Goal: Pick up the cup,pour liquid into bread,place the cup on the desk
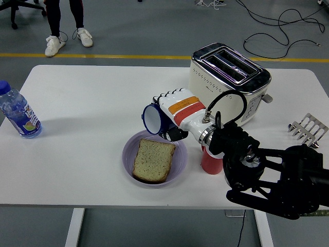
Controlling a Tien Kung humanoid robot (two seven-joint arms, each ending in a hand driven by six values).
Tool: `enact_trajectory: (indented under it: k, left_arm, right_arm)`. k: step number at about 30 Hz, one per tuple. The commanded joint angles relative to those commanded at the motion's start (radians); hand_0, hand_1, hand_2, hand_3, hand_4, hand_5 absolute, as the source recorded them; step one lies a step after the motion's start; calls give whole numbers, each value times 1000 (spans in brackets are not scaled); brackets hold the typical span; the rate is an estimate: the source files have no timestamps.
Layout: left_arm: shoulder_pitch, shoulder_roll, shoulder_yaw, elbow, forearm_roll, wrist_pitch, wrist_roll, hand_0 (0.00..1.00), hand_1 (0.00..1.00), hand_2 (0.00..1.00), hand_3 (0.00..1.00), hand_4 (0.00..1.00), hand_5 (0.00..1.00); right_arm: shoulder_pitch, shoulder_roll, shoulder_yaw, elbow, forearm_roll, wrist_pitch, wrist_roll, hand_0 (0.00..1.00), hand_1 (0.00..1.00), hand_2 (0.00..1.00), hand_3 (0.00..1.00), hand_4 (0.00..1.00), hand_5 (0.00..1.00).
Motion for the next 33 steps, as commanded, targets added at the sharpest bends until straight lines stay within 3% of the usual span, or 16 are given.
enact_trajectory:
  k: [9, 19, 23, 28, 33]
  left_arm:
    - [2, 0, -6, 0, 8, -1, -1, 663, 706, 727, 633, 398, 918]
    - [5, 0, -21, 0, 25, -2, -1, 662, 705, 728, 636, 399, 918]
    - [8, 1, -23, 0, 31, -3, -1, 662, 705, 728, 636, 399, 918]
    - [15, 3, -31, 0, 44, -4, 0, 662, 705, 728, 634, 400, 921]
    - [19, 4, -37, 0, 57, -5, 2, 662, 705, 728, 635, 399, 920]
  right_arm:
    - [-159, -48, 306, 82, 369, -49, 130, 380, 397, 513, 539, 586, 19]
    - [-361, -108, 560, 165, 756, -68, 168, 385, 396, 513, 541, 584, 21]
    - [-459, -144, 634, 176, 764, -106, 248, 385, 396, 513, 541, 584, 21]
    - [-580, -167, 713, 138, 723, -147, 362, 401, 400, 516, 542, 583, 19]
    - [-660, -172, 746, 87, 730, -149, 473, 404, 404, 520, 544, 574, 2]
